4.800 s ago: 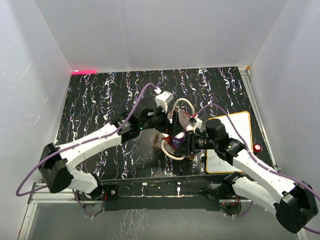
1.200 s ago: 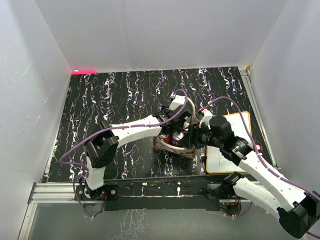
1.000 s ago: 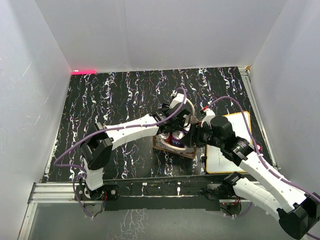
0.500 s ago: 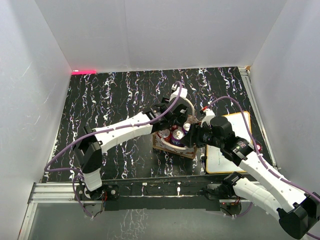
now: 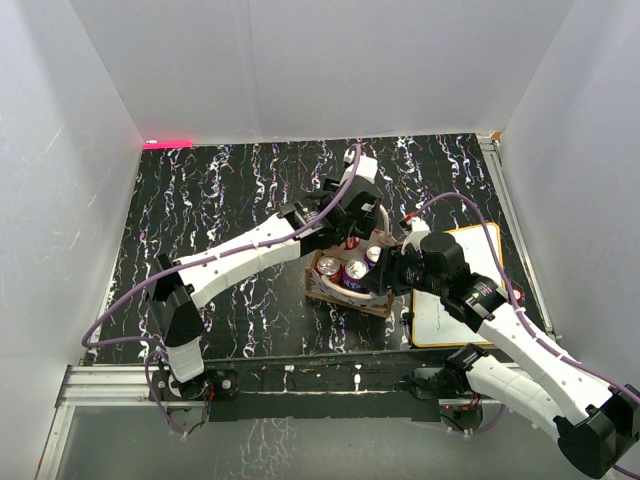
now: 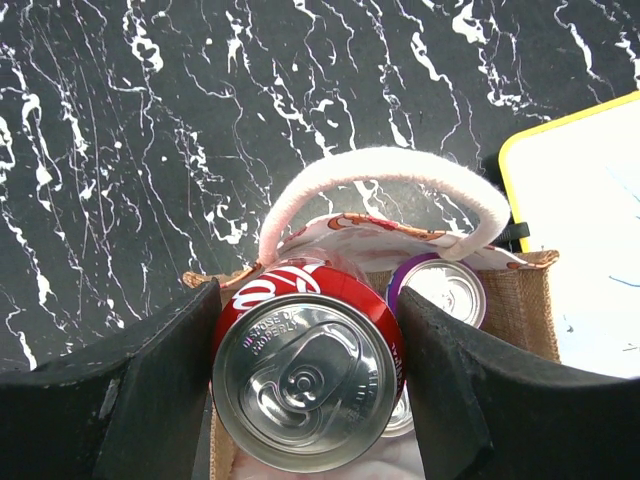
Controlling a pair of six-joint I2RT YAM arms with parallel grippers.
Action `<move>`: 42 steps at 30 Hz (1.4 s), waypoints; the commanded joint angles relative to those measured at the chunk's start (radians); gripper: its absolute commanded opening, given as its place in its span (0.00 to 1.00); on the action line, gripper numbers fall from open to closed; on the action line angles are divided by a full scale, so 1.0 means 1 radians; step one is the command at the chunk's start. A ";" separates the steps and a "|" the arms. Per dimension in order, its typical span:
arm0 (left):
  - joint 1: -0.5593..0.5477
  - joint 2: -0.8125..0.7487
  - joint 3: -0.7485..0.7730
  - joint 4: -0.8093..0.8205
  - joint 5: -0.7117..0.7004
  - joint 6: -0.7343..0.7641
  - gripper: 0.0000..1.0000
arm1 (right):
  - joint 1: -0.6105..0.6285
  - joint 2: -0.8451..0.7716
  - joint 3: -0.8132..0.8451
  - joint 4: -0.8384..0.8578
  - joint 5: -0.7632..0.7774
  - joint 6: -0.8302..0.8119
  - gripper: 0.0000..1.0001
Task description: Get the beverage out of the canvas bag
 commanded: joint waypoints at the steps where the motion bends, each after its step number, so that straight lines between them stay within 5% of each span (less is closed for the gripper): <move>1: -0.003 -0.070 0.101 -0.002 -0.055 0.018 0.00 | -0.003 -0.009 -0.010 0.030 0.034 -0.014 0.57; 11: -0.003 -0.084 0.251 -0.101 -0.107 0.065 0.00 | -0.004 -0.005 -0.009 0.034 0.036 -0.016 0.57; 18: -0.003 -0.197 0.204 -0.113 -0.278 0.133 0.00 | -0.004 0.002 -0.013 0.041 0.036 -0.019 0.57; 26: -0.002 -0.419 -0.049 -0.014 -0.472 0.158 0.00 | -0.003 0.029 -0.013 0.057 0.027 -0.027 0.57; 35: 0.005 -0.539 -0.343 -0.075 -0.509 -0.136 0.00 | -0.004 0.039 -0.026 0.076 0.009 -0.019 0.57; 42: 0.204 -0.497 -0.462 -0.051 -0.289 -0.180 0.00 | -0.003 0.037 -0.029 0.063 0.008 -0.019 0.57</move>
